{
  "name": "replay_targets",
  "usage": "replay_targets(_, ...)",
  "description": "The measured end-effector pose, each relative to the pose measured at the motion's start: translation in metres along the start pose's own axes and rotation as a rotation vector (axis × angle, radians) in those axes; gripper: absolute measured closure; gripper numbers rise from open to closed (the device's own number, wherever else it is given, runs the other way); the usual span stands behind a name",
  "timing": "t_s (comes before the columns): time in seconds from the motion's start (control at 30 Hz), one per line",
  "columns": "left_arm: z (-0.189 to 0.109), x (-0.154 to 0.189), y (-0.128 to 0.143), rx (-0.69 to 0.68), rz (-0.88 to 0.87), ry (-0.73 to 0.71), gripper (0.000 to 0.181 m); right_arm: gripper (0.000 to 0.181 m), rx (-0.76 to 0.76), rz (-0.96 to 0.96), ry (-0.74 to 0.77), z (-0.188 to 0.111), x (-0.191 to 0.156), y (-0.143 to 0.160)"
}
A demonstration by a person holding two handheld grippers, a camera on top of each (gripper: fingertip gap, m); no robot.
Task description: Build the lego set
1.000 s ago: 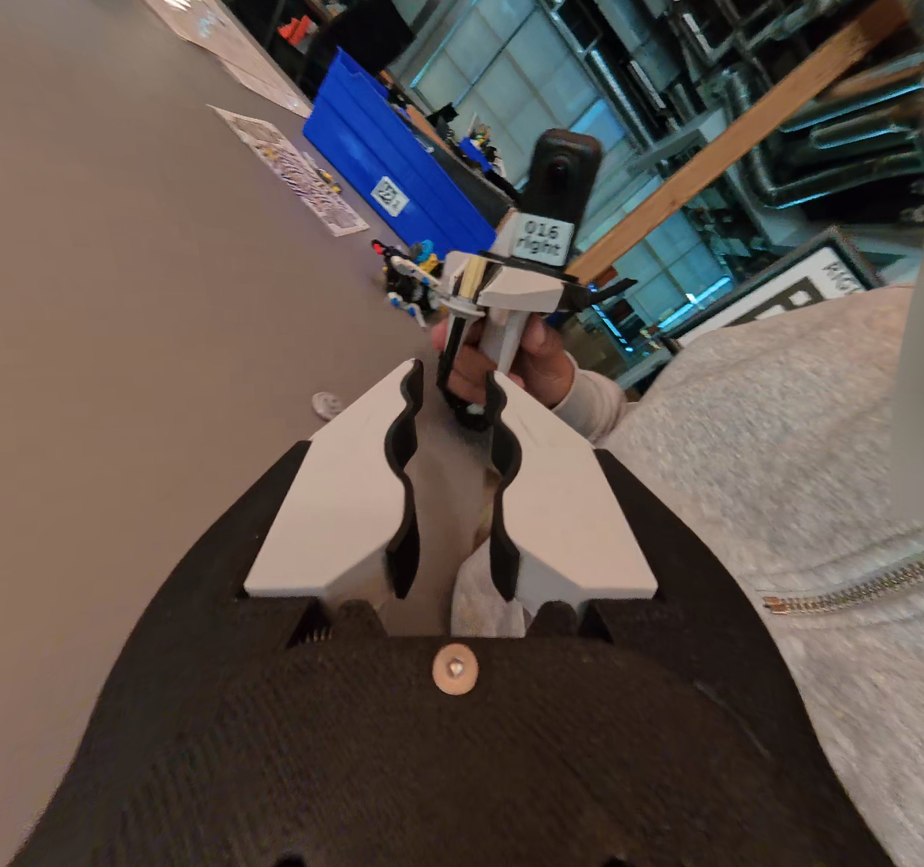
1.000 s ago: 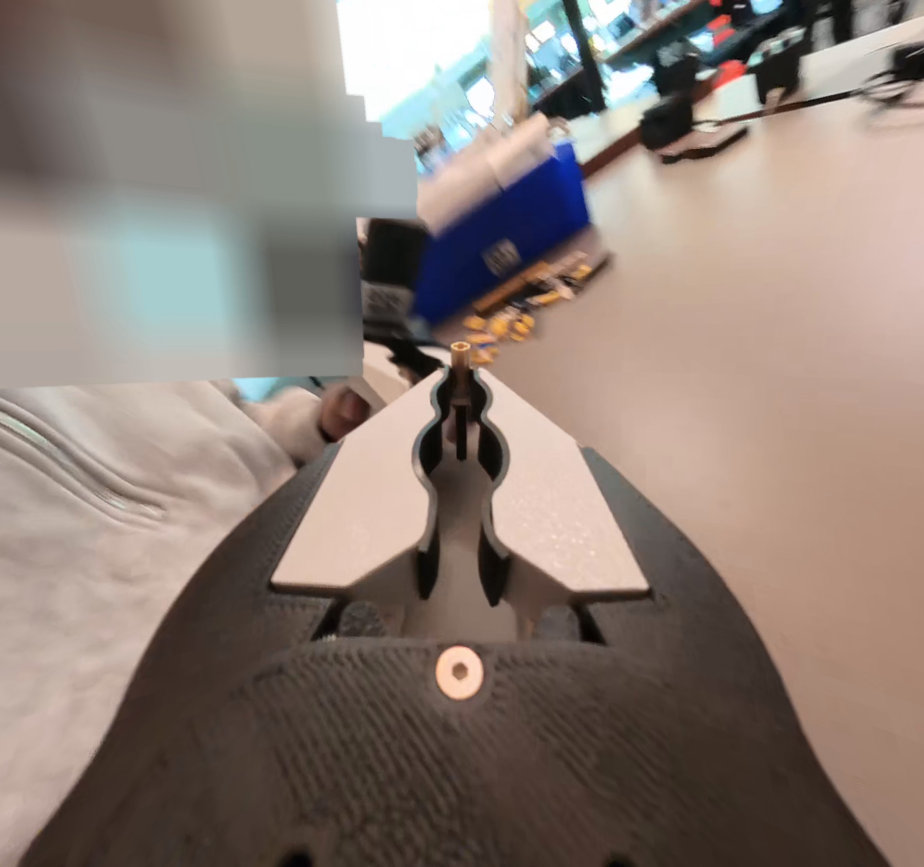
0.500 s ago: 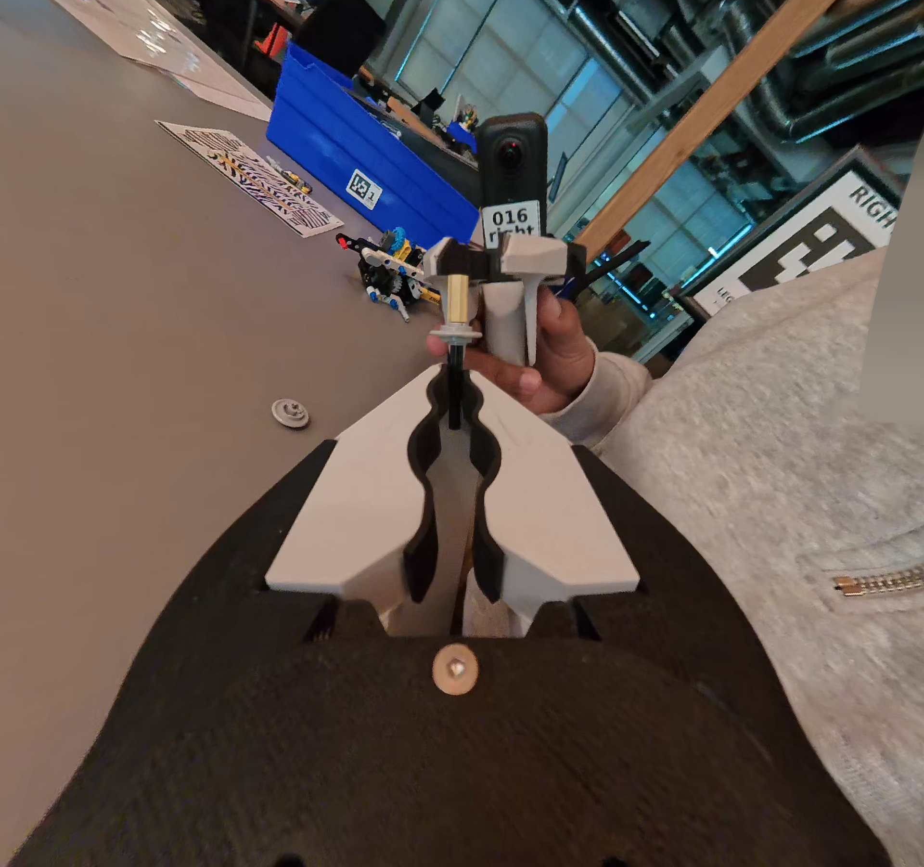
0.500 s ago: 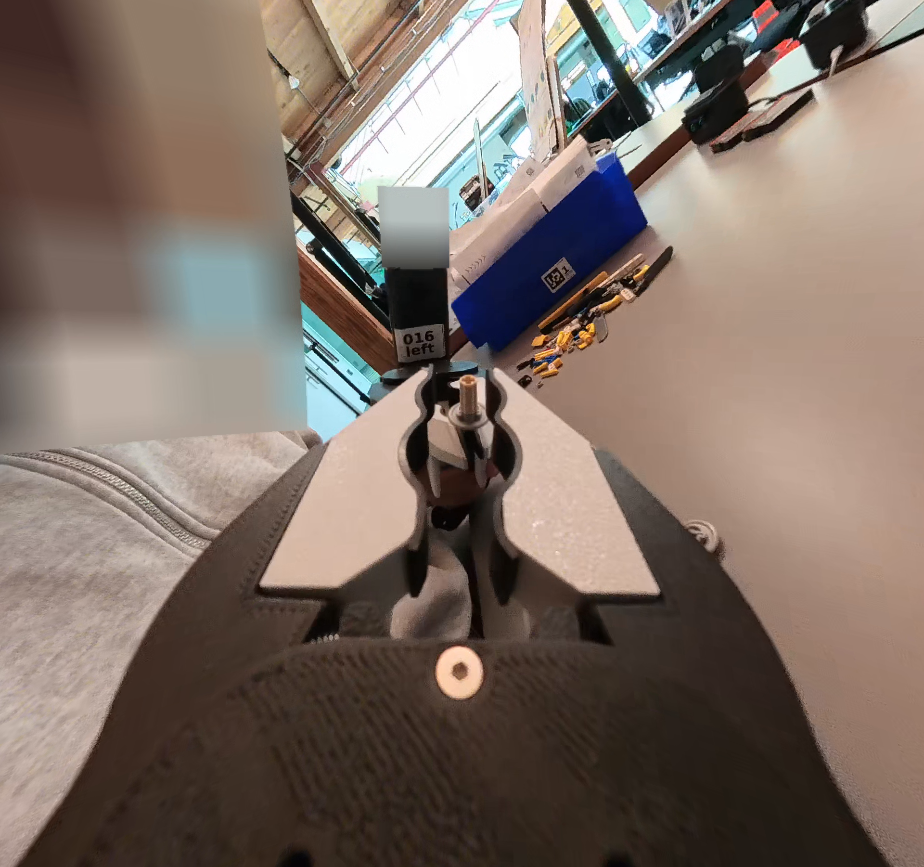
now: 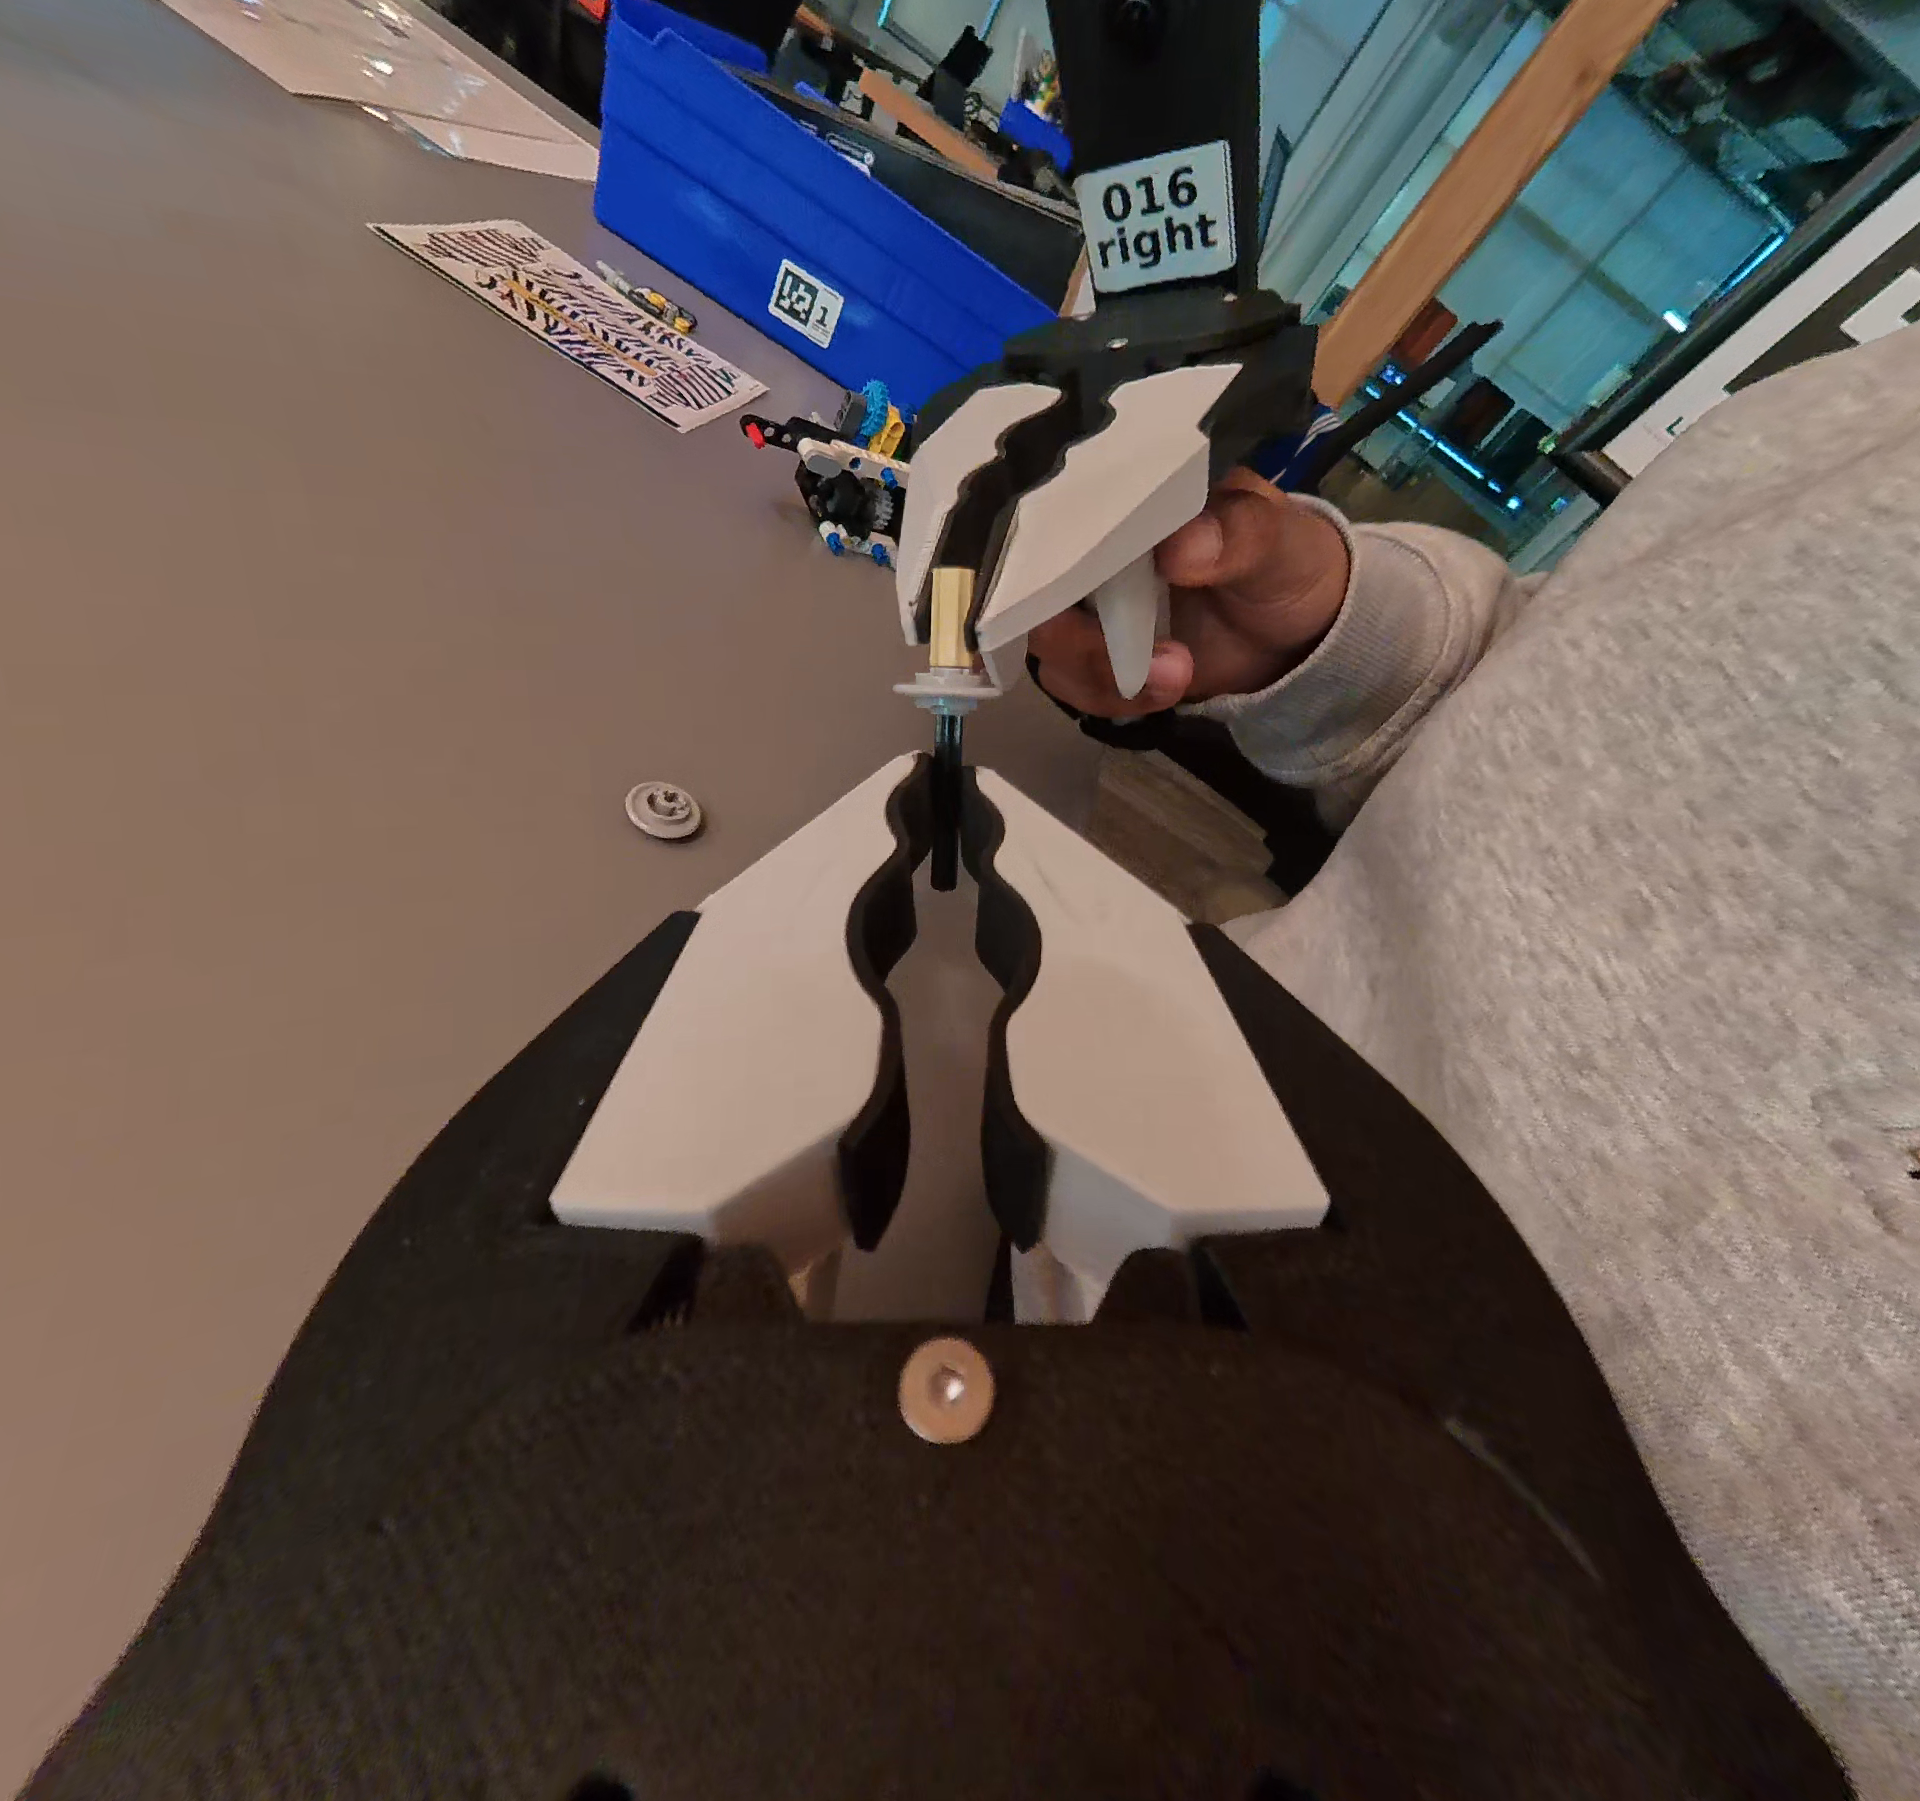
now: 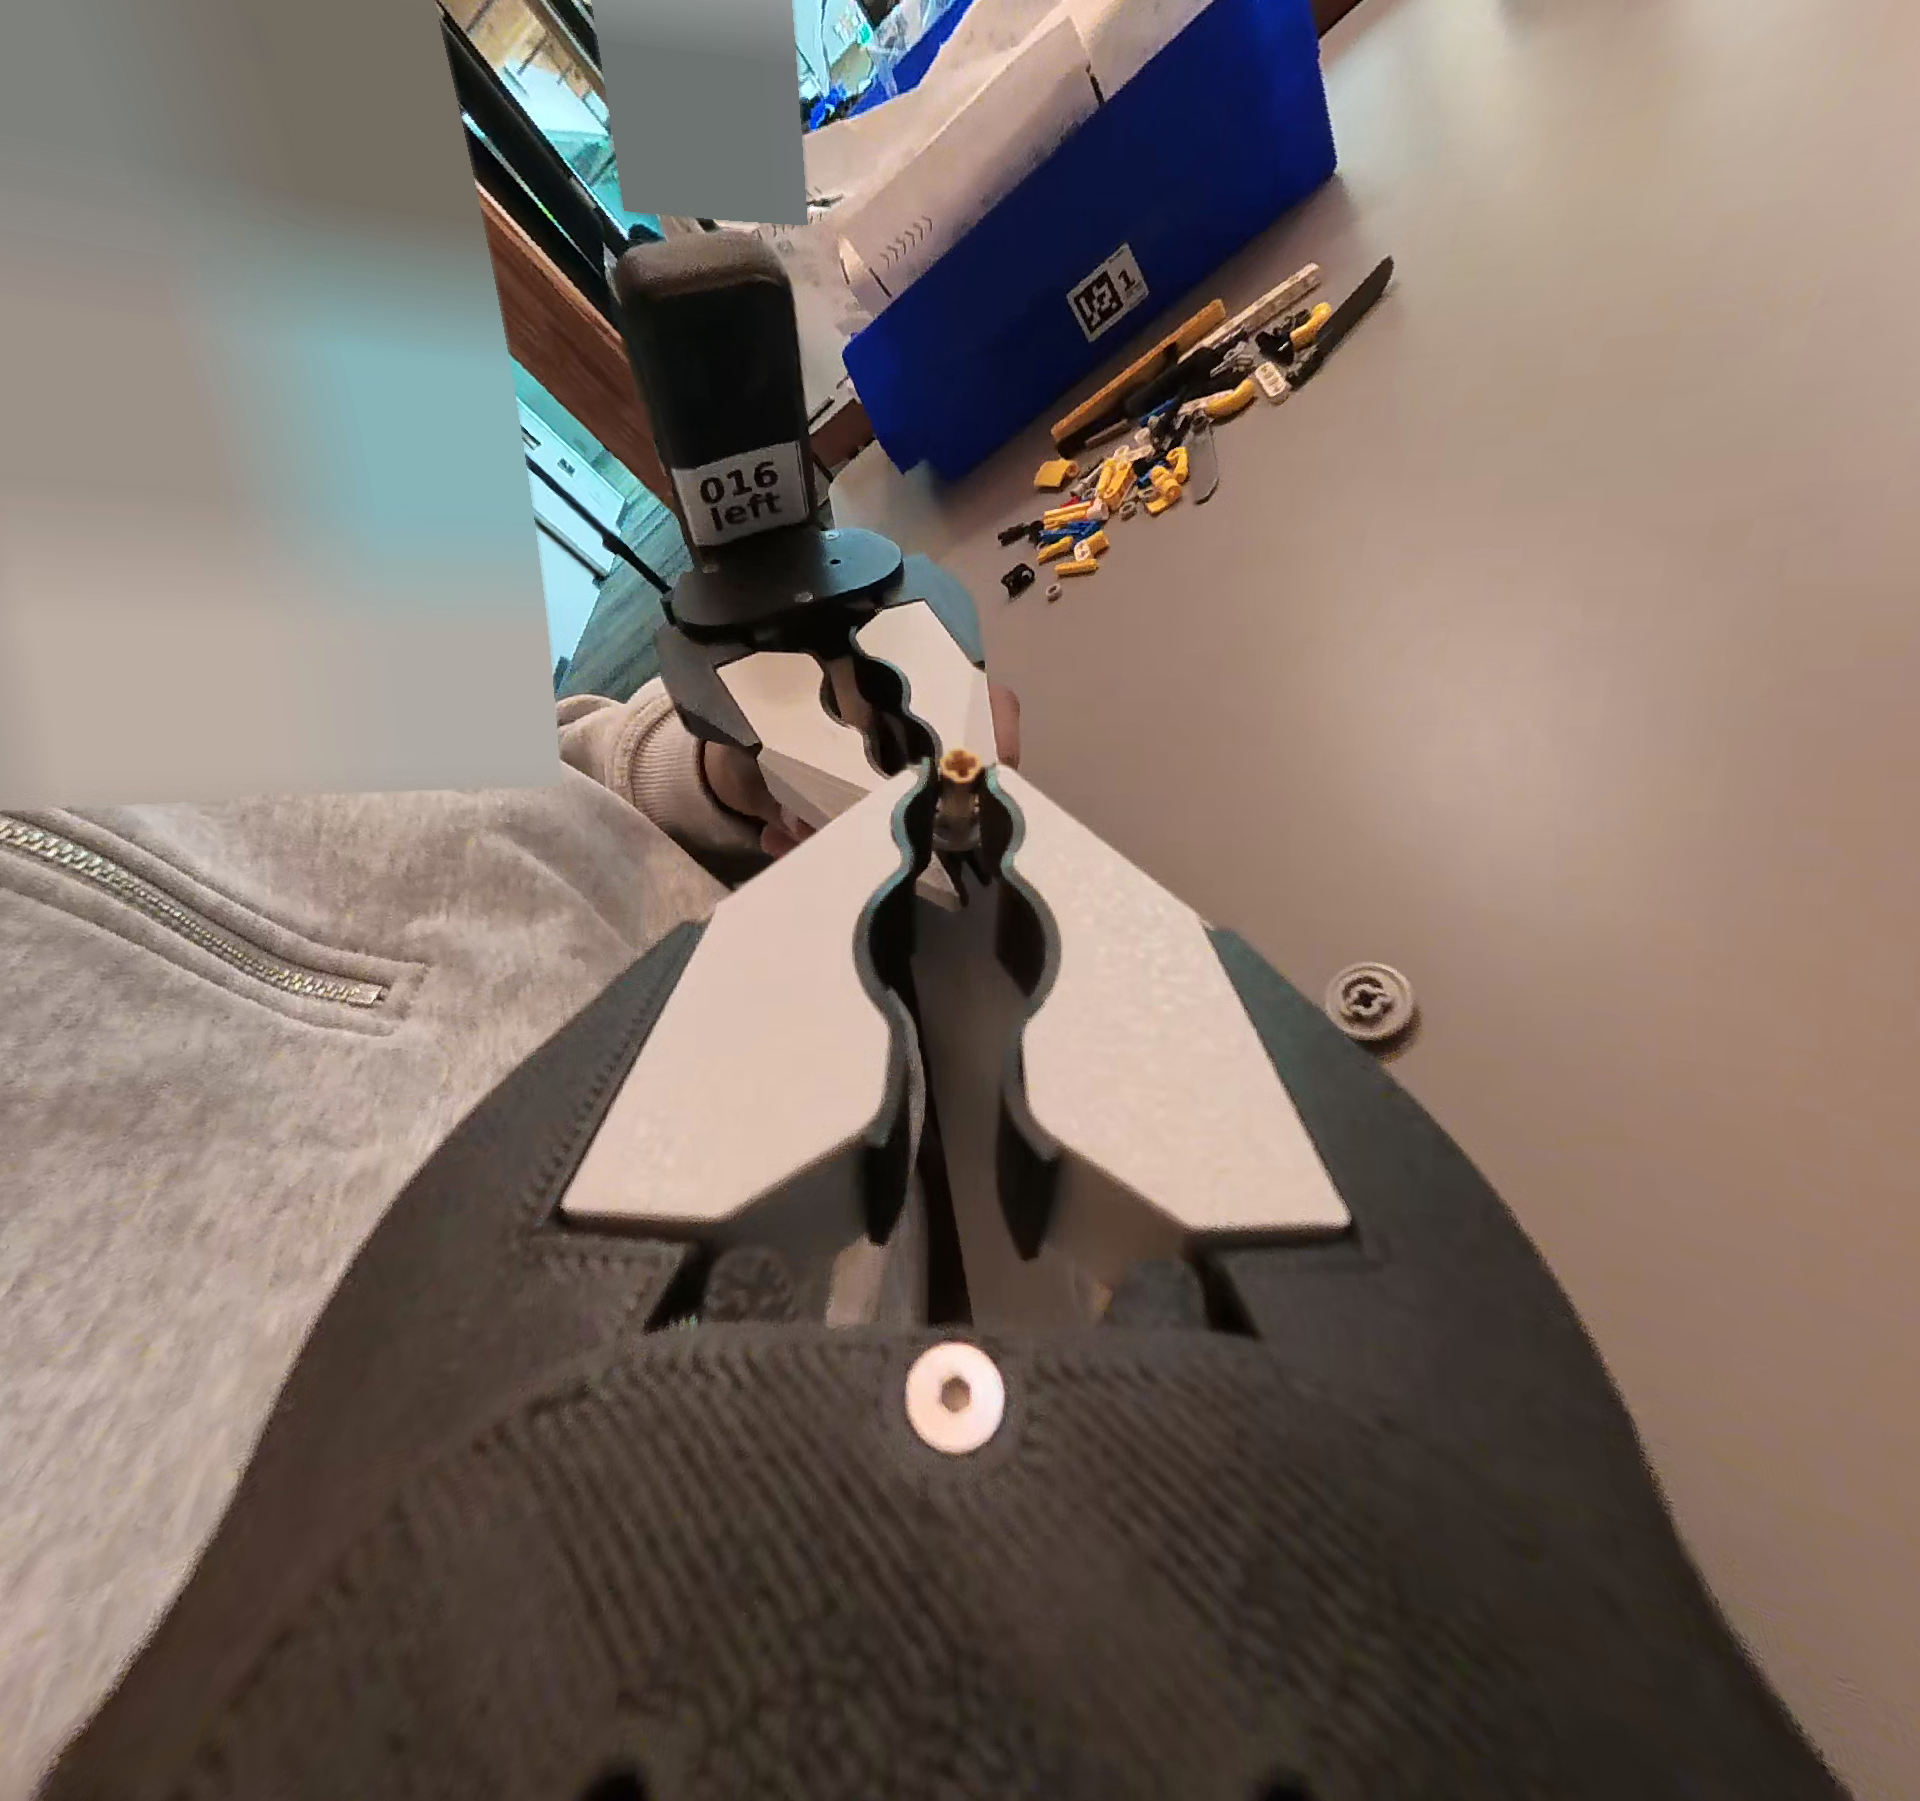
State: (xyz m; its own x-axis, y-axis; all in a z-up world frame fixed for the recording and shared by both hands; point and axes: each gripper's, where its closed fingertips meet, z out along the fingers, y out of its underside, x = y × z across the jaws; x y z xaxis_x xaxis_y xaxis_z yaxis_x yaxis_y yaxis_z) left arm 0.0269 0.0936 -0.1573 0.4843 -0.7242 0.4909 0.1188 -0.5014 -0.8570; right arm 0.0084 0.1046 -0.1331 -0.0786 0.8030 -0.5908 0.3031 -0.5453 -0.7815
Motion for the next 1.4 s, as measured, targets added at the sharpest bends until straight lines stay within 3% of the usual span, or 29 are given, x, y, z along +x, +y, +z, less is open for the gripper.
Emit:
replay_targets(0.23,0.0,-0.002,0.001,-0.003,-0.01,-0.021,0.18,0.176,-0.052,-0.038,0.019,-0.001,0.0,0.004)
replay_targets(0.33,-0.005,-0.009,-0.006,0.042,-0.083,-0.029,0.153,0.175,-0.034,-0.091,0.089,-0.006,0.006,-0.004)
replay_targets(0.4,-0.014,-0.018,-0.012,0.077,-0.137,-0.043,0.148,0.176,-0.003,-0.118,0.162,-0.014,0.015,-0.014)
replay_targets(0.57,-0.038,-0.058,-0.02,0.155,-0.254,-0.179,0.162,0.176,-0.056,-0.257,0.435,-0.034,0.052,-0.018)
replay_targets(0.83,-0.046,-0.066,-0.021,0.18,-0.317,-0.163,0.18,0.175,-0.232,-0.539,0.601,-0.02,0.062,0.001)
replay_targets(1.03,-0.046,-0.066,-0.022,0.185,-0.32,-0.158,0.181,0.176,-0.299,-0.549,0.593,-0.006,0.061,0.021)
replay_targets(1.4,-0.044,-0.065,-0.021,0.175,-0.319,-0.153,0.181,0.176,-0.322,-0.52,0.581,-0.007,0.065,0.023)
